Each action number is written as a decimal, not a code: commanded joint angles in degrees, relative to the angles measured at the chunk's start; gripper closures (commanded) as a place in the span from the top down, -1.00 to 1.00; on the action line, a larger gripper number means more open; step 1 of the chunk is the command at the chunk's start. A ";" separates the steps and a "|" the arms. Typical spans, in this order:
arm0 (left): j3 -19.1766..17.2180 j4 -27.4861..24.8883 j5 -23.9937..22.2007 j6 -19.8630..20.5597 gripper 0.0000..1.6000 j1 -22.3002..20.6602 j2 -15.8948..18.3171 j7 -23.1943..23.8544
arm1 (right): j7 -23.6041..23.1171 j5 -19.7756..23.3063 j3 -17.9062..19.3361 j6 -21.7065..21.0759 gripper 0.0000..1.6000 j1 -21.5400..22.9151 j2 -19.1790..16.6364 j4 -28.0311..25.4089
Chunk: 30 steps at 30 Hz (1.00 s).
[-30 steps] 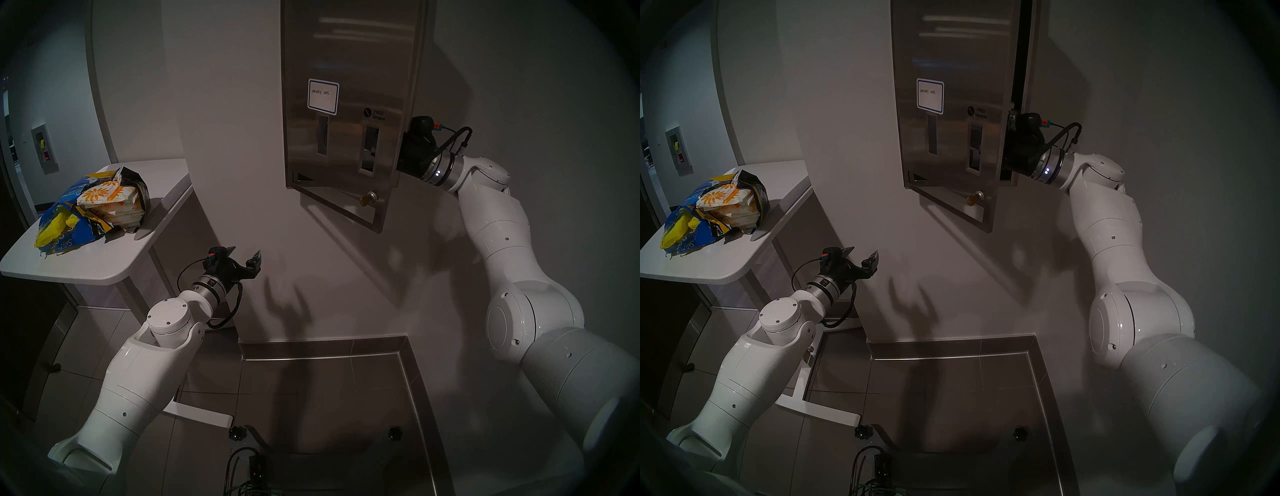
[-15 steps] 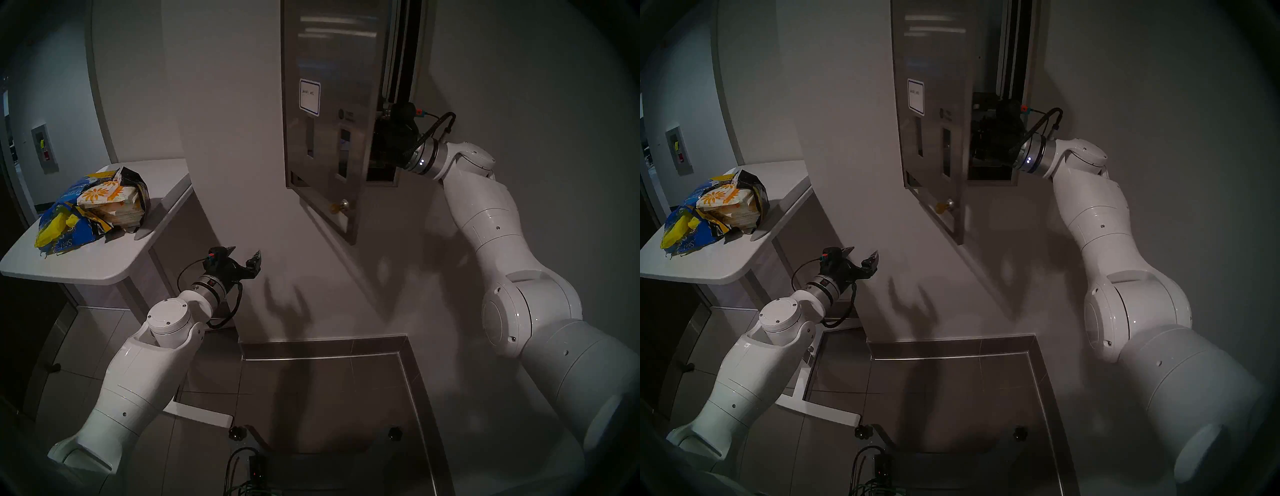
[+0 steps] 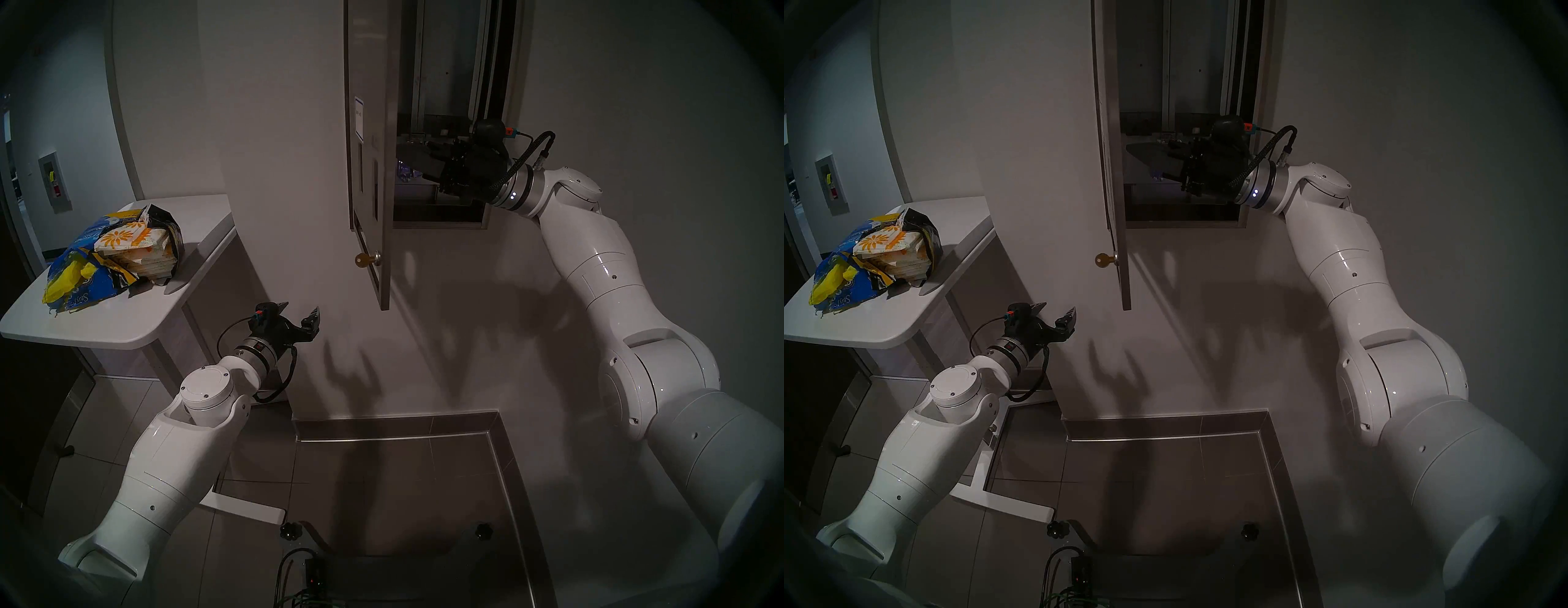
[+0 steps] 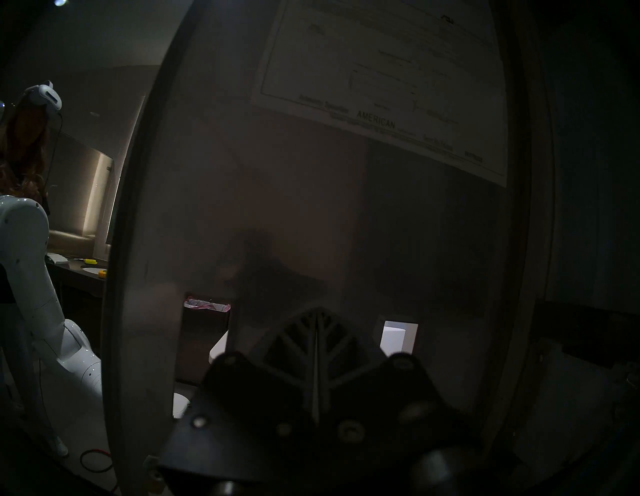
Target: Open the dispenser door, put the pads inside, close the door
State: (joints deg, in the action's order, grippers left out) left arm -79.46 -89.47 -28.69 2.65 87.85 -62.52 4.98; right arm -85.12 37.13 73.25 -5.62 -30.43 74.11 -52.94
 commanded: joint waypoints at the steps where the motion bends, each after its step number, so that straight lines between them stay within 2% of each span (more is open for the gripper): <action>1: -0.46 -1.76 0.17 -0.87 1.00 -1.65 -0.15 -0.09 | 0.12 1.96 0.43 4.14 -1.00 3.66 1.35 1.50; 14: -0.44 -1.77 0.16 -0.86 1.00 -1.66 -0.13 -0.12 | 2.07 0.53 0.19 9.05 -1.00 5.24 5.49 3.52; 30: -0.42 -1.75 0.13 -0.83 1.00 -1.66 -0.11 -0.12 | 6.03 -2.80 -2.65 9.87 -1.00 8.98 9.75 5.51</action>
State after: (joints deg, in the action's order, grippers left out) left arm -79.42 -89.48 -28.68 2.65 87.85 -62.49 4.90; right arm -81.27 34.92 71.04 4.18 -25.79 80.98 -47.41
